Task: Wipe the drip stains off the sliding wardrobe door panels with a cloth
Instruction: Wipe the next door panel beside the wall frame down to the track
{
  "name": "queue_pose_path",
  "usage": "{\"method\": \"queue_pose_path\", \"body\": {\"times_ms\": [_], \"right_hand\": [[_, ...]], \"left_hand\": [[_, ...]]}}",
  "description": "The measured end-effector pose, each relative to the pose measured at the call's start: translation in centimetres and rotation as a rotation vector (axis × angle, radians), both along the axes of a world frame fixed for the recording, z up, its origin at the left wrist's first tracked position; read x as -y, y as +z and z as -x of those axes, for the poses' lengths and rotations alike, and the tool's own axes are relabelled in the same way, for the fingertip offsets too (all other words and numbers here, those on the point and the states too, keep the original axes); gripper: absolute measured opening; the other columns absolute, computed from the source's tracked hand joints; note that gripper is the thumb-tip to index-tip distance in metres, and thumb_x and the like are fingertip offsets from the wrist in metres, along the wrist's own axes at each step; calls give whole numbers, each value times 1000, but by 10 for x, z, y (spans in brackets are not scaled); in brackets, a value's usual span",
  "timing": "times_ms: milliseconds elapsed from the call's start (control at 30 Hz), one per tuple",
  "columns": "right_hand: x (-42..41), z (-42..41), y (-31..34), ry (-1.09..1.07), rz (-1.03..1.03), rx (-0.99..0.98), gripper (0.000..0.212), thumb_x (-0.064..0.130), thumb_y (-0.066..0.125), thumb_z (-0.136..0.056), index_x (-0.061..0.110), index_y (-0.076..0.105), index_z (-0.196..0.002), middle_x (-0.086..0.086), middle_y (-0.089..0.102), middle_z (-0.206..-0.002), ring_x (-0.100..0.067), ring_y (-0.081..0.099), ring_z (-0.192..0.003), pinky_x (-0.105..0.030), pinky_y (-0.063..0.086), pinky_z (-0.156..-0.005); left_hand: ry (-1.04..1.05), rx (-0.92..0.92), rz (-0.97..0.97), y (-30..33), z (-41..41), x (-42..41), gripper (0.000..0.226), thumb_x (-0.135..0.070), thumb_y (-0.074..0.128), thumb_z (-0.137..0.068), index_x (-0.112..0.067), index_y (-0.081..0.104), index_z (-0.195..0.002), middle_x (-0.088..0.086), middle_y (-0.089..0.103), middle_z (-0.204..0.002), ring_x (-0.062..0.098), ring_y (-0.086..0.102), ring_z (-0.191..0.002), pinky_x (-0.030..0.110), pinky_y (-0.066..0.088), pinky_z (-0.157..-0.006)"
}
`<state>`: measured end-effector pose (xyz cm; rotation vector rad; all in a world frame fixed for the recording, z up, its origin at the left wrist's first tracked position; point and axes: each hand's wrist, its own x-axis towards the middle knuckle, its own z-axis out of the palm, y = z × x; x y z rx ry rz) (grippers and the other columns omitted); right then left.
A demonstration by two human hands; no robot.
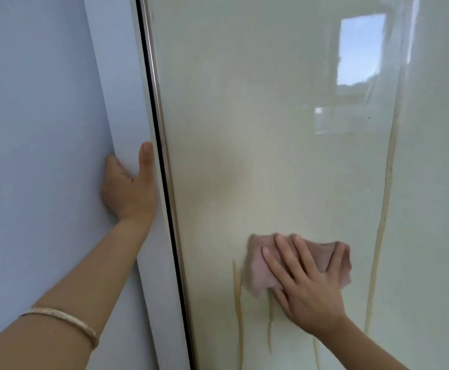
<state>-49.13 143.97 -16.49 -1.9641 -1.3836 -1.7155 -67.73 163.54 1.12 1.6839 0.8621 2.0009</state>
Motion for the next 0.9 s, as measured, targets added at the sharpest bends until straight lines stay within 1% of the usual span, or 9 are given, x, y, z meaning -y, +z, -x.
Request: {"method": "queue_pose_path", "body": {"times_ms": [100,200,267,367,500,600,767,833,900], "right_hand": [[5,-8,35,56,-26,60,58,48,15,-102,25,13,-155,0,1,-163,-21,2,-150,-75,2,-102],[-9,-7,126,55,-267,20,58,49,23,-101,22,28,-152,-7,20,-160,-26,15,-147,-73,1,-105],[-16,-6,161,28,-367,-14,58,49,28,-99,20,35,-149,-9,30,-155,-29,22,-143,-72,4,-104],[-21,-9,126,19,-372,-22,61,50,28,-98,19,29,-151,-12,24,-157,-26,12,-147,-74,2,-104],[-9,-2,28,22,-43,21,59,49,17,-101,21,20,-153,-4,8,-162,-23,2,-150,-76,-3,-104],[-5,-6,52,45,-26,85,57,48,17,-101,23,23,-152,-4,20,-159,-21,5,-150,-72,-4,-106],[-34,6,153,78,-355,12,57,48,31,-98,20,38,-148,-9,33,-154,-28,22,-142,-71,3,-105],[-42,9,149,50,-380,-5,58,49,32,-98,20,39,-148,-10,34,-154,-30,22,-142,-71,3,-106],[-45,11,116,58,-299,22,58,49,31,-97,22,36,-149,-7,28,-156,-27,17,-145,-71,-1,-107]], "left_hand": [[-1,-17,-12,1,1,3,75,-80,32,-65,-8,42,-85,-13,41,-66,19,46,-71,32,33,-63],[0,-19,-9,0,1,5,74,-79,32,-66,-8,40,-83,-10,39,-63,19,42,-65,29,26,-58],[26,-12,-4,0,0,4,75,-80,32,-65,-7,38,-81,-7,36,-60,20,38,-61,32,23,-56],[21,-1,-10,0,0,4,76,-80,33,-65,-6,41,-83,-9,39,-61,20,42,-65,34,31,-60],[22,-12,1,0,1,5,73,-80,32,-65,-9,42,-83,-13,41,-64,19,45,-69,30,30,-61],[23,-4,-3,1,1,7,73,-79,31,-65,-9,39,-82,-12,40,-63,19,42,-66,27,24,-59],[19,18,0,-3,0,6,69,-78,34,-67,-10,40,-82,-13,40,-62,17,39,-61,27,27,-59],[6,30,-13,-3,-1,6,68,-77,35,-68,-10,40,-81,-14,40,-62,9,37,-52,25,26,-59],[6,43,-13,-3,-1,6,67,-76,36,-69,-10,40,-81,-14,39,-62,1,36,-50,23,25,-58]]}}
